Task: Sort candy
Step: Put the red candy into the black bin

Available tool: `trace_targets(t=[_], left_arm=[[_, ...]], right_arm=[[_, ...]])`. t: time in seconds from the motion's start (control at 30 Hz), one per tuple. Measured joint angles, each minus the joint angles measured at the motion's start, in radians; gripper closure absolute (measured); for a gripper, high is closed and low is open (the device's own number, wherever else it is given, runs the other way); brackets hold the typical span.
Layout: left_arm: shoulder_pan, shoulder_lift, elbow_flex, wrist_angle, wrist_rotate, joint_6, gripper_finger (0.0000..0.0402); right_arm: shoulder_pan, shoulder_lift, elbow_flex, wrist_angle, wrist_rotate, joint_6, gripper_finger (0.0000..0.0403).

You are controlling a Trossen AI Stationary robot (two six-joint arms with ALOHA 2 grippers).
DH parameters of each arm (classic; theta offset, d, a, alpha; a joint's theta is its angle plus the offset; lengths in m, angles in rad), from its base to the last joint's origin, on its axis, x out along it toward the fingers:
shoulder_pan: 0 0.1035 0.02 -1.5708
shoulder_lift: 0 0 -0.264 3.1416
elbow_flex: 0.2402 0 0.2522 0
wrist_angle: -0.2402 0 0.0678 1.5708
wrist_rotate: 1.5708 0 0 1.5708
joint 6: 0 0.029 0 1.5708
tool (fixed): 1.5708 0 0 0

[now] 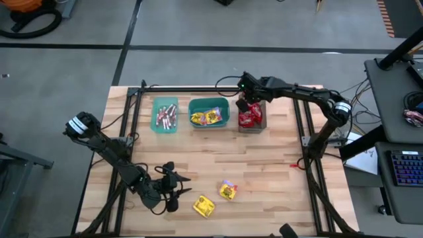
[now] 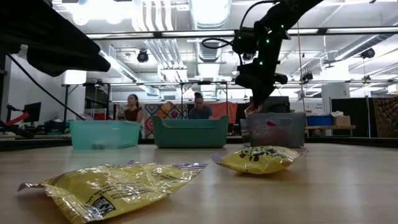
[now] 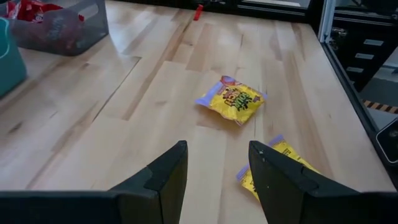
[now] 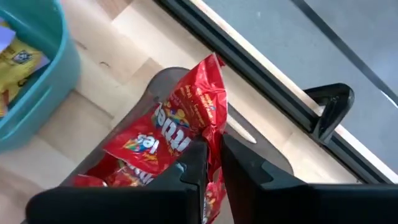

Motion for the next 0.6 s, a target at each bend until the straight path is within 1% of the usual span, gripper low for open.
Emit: trace_targets(t=[0.1, 0.27, 0.33, 0.47, 0.6], left_arm=[[0.0, 0.0, 0.0, 0.0, 0.0, 0.0, 0.0247], [0.0, 0.0, 0.008, 0.0, 0.0, 0.0, 0.0247], [0.0, 0.0, 0.019, 0.0, 0.001, 0.0, 0.0247], [0.0, 0.0, 0.046, -0.007, 0.028, 0.018, 0.0247], [0.0, 0.0, 0.067, -0.031, 0.054, 0.022, 0.0247]], right_arm=[[-0.002, -0.005, 0.0, 0.0, -0.015, -0.008, 0.0363], [-0.004, -0.002, 0.0, 0.025, -0.133, -0.013, 0.0363], [-0.005, 0.002, 0.0, 0.025, -0.134, -0.015, 0.0363], [-0.011, 0.006, 0.0, 0.013, -0.081, -0.023, 0.0364], [-0.011, 0.011, 0.0, 0.007, -0.084, -0.034, 0.0361]])
